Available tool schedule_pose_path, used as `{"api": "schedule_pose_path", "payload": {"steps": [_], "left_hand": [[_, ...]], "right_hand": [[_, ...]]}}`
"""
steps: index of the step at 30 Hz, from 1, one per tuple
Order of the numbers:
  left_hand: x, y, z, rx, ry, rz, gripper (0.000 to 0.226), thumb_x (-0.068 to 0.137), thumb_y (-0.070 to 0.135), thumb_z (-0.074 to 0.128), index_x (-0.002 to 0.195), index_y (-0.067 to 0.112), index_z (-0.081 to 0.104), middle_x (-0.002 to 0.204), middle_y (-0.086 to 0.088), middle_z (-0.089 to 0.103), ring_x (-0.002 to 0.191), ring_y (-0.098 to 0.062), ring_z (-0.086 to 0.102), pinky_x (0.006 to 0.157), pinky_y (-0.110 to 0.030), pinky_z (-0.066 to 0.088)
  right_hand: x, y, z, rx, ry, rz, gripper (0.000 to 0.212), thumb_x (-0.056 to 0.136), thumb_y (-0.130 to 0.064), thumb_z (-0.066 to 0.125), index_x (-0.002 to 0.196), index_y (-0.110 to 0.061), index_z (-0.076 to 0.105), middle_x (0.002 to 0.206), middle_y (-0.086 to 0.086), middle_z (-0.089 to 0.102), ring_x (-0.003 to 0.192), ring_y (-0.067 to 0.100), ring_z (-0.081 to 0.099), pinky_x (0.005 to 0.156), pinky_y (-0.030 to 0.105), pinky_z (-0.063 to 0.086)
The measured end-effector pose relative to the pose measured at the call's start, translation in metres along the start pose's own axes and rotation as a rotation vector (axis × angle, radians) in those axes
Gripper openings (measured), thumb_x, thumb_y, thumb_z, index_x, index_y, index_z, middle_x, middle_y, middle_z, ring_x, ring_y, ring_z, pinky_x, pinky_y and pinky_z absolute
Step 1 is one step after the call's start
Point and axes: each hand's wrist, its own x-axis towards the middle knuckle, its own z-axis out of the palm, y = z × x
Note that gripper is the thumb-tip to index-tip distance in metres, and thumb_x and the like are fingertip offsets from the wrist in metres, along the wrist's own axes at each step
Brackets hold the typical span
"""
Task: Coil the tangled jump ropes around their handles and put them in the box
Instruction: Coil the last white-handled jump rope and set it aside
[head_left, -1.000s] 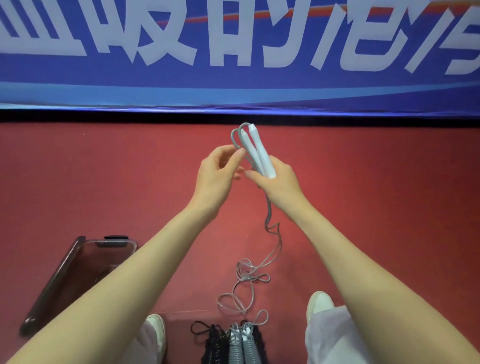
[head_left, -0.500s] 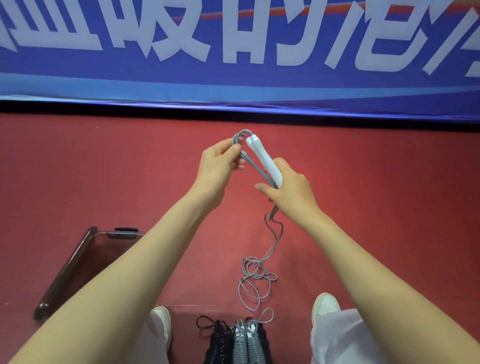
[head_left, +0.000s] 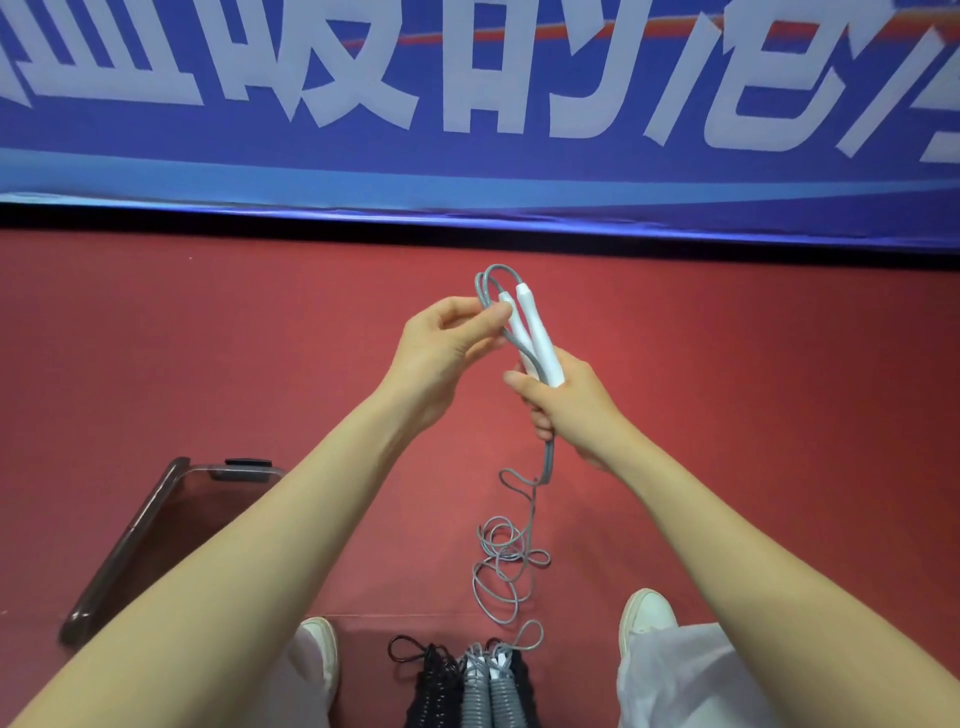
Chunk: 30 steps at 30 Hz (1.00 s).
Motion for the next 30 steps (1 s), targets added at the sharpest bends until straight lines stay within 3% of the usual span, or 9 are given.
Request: {"api": "schedule_pose_path", "payload": {"steps": [6,10,14,17,20,22,25,28,30], "left_hand": [[-0.002,-0.002,0.001,-0.059,-0.055,-0.011,0.014,0.085,0.000,0.066,0.098,0.002,0.062,0.082,-0.002,0.069,0.074,-0.009,0.068,0.075,-0.018,0.053],[-0.005,-0.005,0.004,0.060,-0.038,-0.024,0.003,0.088,0.010,0.067,0.087,0.008,0.064,0.071,0.005,0.061,0.060,-0.005,0.057,0.063,-0.018,0.050],[-0.001,-0.010,-0.001,0.097,0.089,0.019,0.022,0.084,0.012,0.072,0.070,0.015,0.054,0.068,0.002,0.051,0.062,-0.012,0.042,0.066,-0.022,0.042],[0.000,-0.010,-0.002,0.080,0.088,0.079,0.019,0.082,0.009,0.073,0.077,0.015,0.057,0.071,0.002,0.058,0.067,-0.011,0.051,0.069,-0.023,0.045],[-0.001,-0.005,-0.002,0.002,-0.042,0.034,0.015,0.085,0.006,0.067,0.097,0.011,0.060,0.078,0.006,0.067,0.067,-0.006,0.057,0.066,-0.019,0.046],[-0.002,-0.003,-0.003,0.057,-0.152,-0.009,0.011,0.088,0.010,0.062,0.098,0.009,0.064,0.087,0.004,0.071,0.067,-0.006,0.050,0.066,-0.017,0.043],[-0.001,-0.004,-0.003,0.063,-0.167,-0.037,0.010,0.092,0.011,0.058,0.095,0.009,0.067,0.087,0.006,0.072,0.069,-0.007,0.047,0.069,-0.016,0.044],[0.002,-0.006,-0.001,0.057,-0.125,-0.047,0.012,0.092,0.012,0.059,0.089,0.009,0.071,0.080,0.002,0.069,0.072,-0.011,0.048,0.066,-0.017,0.047],[0.004,-0.004,0.000,0.076,-0.111,-0.064,0.013,0.091,0.011,0.061,0.085,0.009,0.072,0.077,-0.004,0.066,0.066,-0.012,0.050,0.058,-0.018,0.044]], "right_hand": [[-0.003,-0.004,0.004,0.094,0.004,0.005,0.014,0.091,-0.008,0.061,0.090,-0.013,0.048,0.057,0.001,0.039,0.041,0.014,0.032,0.042,0.024,0.033],[-0.005,-0.006,0.007,0.064,0.011,-0.025,0.020,0.090,-0.008,0.063,0.107,-0.011,0.054,0.058,-0.002,0.040,0.042,0.014,0.033,0.042,0.025,0.033],[-0.008,-0.013,0.006,0.028,-0.047,-0.063,0.018,0.088,-0.010,0.067,0.093,-0.010,0.050,0.057,0.004,0.040,0.040,0.014,0.033,0.041,0.024,0.034],[-0.012,-0.018,0.003,0.106,-0.157,-0.039,0.015,0.090,-0.009,0.064,0.089,-0.011,0.049,0.053,-0.001,0.039,0.040,0.012,0.031,0.041,0.023,0.033],[-0.017,-0.022,-0.001,0.203,-0.326,0.048,0.017,0.093,-0.009,0.060,0.084,-0.013,0.047,0.052,-0.004,0.035,0.040,0.008,0.029,0.041,0.021,0.031],[-0.019,-0.024,-0.004,0.245,-0.394,0.096,0.020,0.093,-0.011,0.060,0.079,-0.014,0.045,0.054,-0.004,0.033,0.041,0.007,0.027,0.040,0.020,0.030],[-0.020,-0.025,-0.005,0.253,-0.389,0.129,0.023,0.093,-0.012,0.059,0.076,-0.014,0.044,0.054,-0.005,0.035,0.041,0.007,0.027,0.040,0.019,0.029],[-0.020,-0.026,-0.003,0.304,-0.360,0.170,0.013,0.093,-0.018,0.059,0.085,-0.011,0.051,0.056,-0.003,0.041,0.040,0.007,0.030,0.040,0.019,0.029],[-0.021,-0.025,-0.001,0.367,-0.357,0.182,0.025,0.088,-0.029,0.060,0.099,-0.008,0.055,0.059,0.000,0.047,0.040,0.008,0.033,0.041,0.020,0.031]]}}
